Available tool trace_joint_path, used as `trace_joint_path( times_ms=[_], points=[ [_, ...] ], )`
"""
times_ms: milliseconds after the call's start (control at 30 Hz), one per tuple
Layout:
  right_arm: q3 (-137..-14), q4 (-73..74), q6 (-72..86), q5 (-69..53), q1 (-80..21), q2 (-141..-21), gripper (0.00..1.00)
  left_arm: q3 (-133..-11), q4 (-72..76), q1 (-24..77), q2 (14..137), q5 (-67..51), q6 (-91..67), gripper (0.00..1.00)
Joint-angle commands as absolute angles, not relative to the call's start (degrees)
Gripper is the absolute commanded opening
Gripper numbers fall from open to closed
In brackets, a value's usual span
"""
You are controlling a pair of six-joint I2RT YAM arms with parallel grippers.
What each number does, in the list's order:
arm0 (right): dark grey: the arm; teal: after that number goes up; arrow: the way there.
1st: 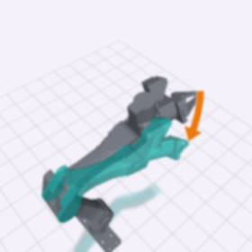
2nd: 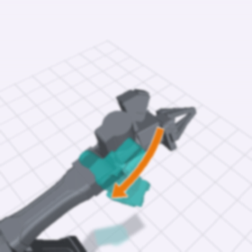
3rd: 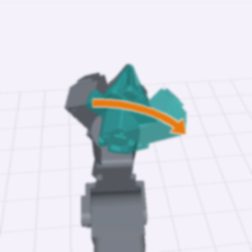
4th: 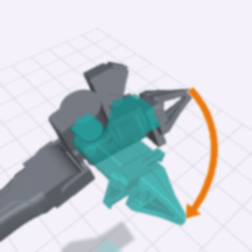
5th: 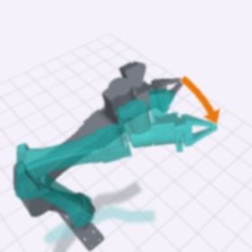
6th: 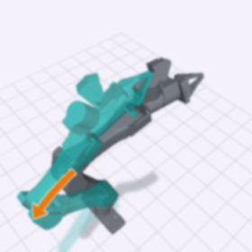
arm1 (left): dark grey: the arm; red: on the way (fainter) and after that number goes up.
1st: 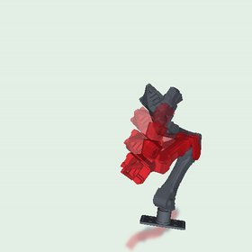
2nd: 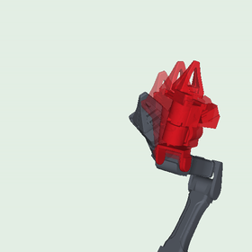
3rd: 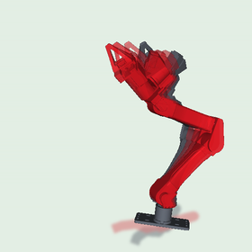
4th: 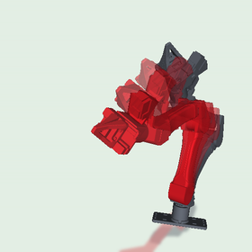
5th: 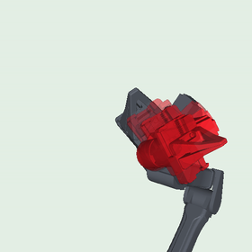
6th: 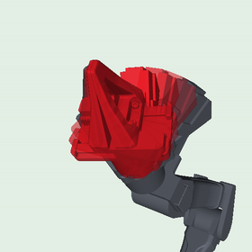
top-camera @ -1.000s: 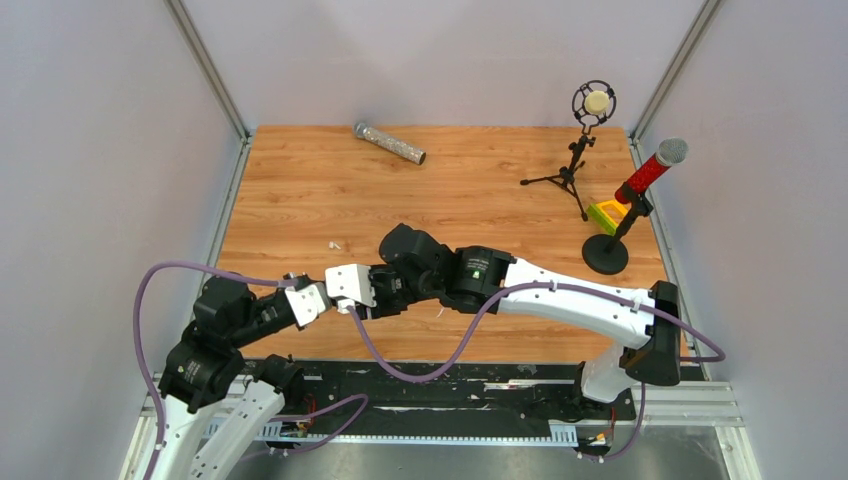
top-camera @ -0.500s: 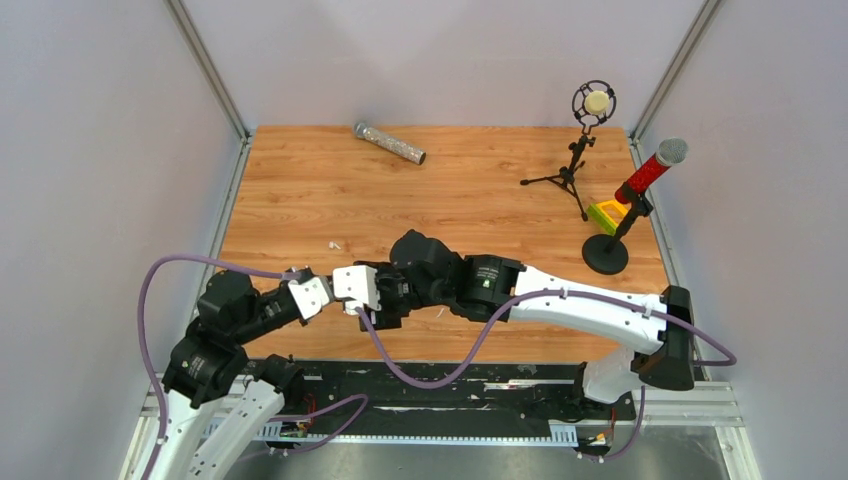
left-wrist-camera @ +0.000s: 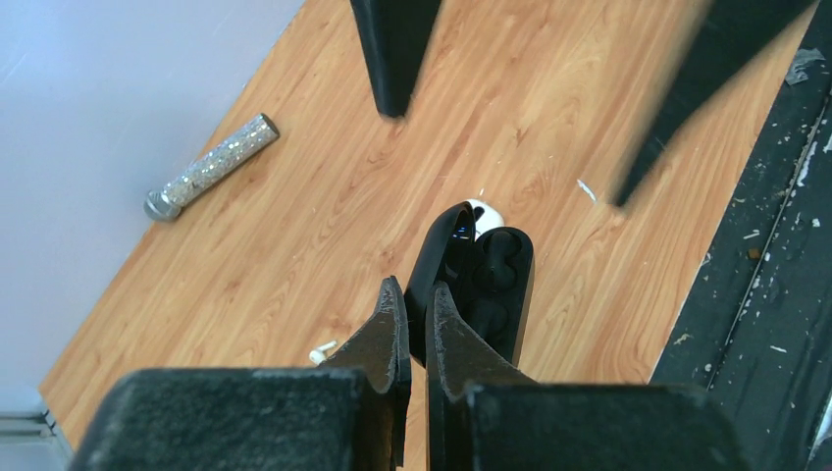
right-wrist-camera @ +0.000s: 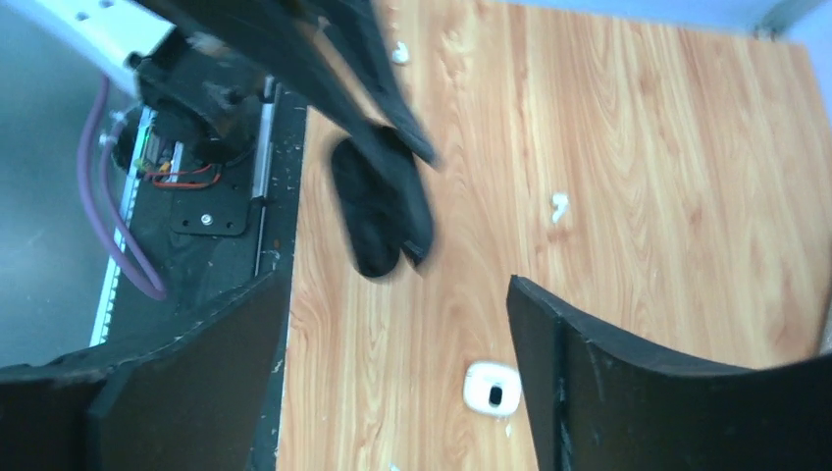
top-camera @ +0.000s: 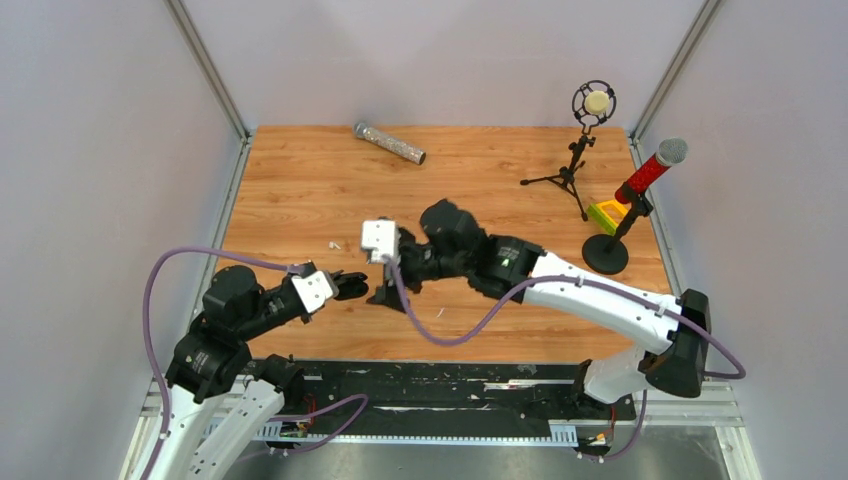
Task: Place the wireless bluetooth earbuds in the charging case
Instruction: Place the earbud in the charging case.
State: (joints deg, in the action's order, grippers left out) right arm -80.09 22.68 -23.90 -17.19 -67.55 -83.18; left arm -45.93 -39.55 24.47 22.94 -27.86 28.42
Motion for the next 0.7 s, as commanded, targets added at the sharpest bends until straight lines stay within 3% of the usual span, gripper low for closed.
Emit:
trace_joint_path(
  times_ms=[0,100,300,533,667],
  points=[
    [-73.88,13.36,-7.28,-33.23,-54.15,-77.61,0.9,-47.79,-35.3,24.52,22.35,-26.31,25.89,0.0],
    [-66.7,4.24,-0.5,-38.72,-49.2,-75.67,0.91,-48.04,-32.73,24.52,21.09,-27.48,24.24,0.0],
    [-60.86,-10.15,7.79,-46.36,-48.78,-76.4,0.91,-48.91,-29.68,24.52,21.28,-28.9,20.97,0.0],
    [-56.05,-26.53,12.89,-48.86,-50.65,-77.61,0.79,-49.19,-25.97,24.52,21.25,-30.53,17.09,0.0],
    [-56.81,-28.51,12.84,-47.98,-52.36,-79.76,0.73,-49.26,-24.49,24.52,21.43,-32.6,14.5,0.0]
  ],
)
